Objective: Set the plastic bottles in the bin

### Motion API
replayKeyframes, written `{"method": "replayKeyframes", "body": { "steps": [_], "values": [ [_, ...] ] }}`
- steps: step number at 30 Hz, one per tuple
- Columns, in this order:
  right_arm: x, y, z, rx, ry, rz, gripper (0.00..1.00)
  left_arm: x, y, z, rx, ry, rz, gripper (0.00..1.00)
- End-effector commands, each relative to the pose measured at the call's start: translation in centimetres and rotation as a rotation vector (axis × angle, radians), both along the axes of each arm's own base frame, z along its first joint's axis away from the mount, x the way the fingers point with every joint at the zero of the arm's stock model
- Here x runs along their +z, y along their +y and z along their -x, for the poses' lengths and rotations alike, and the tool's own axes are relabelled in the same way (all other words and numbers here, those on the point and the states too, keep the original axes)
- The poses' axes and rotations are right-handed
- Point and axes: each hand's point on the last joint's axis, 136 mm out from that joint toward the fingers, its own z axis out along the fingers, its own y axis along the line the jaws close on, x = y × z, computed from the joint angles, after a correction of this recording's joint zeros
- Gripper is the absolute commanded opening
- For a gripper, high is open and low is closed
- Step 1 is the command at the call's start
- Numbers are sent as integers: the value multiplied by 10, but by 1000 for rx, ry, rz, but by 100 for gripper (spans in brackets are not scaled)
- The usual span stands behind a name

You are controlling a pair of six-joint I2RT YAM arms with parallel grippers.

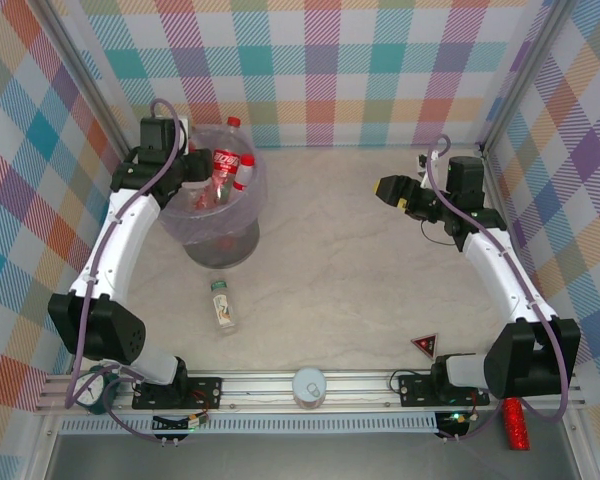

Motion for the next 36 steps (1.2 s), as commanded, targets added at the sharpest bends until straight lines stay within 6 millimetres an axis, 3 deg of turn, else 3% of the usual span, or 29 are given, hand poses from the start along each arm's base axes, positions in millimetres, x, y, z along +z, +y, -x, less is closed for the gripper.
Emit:
{"method": "replayKeyframes", "body": {
  "steps": [1,4,7,10,14,17,20,22,25,27,31,36],
  "values": [
    [20,7,-5,26,-54,-13,78,-1,-6,8,-6,3,29,64],
    [22,14,-5,44,-58,-9,78,11,-8,6,-12,-11,24,65],
    [24,17,-6,51,-64,-5,78,36,-3,8,-8,-44,-13,81],
    [23,18,-7,50,-66,-1,78,74,1,18,-14,-93,-50,96],
    [20,15,-15,28,-73,11,78,113,6,53,6,-120,-94,100],
    [14,14,-21,12,-70,17,78,121,0,95,31,-97,-158,100],
    [8,11,-27,-9,-63,28,78,109,-14,147,54,-67,-202,100],
    [6,8,-30,-27,-68,40,78,92,-13,182,95,-57,-142,100],
    [6,3,-34,-60,-76,57,78,55,0,224,168,-14,-8,100],
    [8,0,-36,-78,-88,61,78,28,6,241,191,18,65,100],
    [13,-4,-36,-106,-108,58,78,-23,-1,256,199,110,168,100],
    [15,-12,-32,-143,-120,71,78,-86,-22,255,203,209,223,100]
  ]
}}
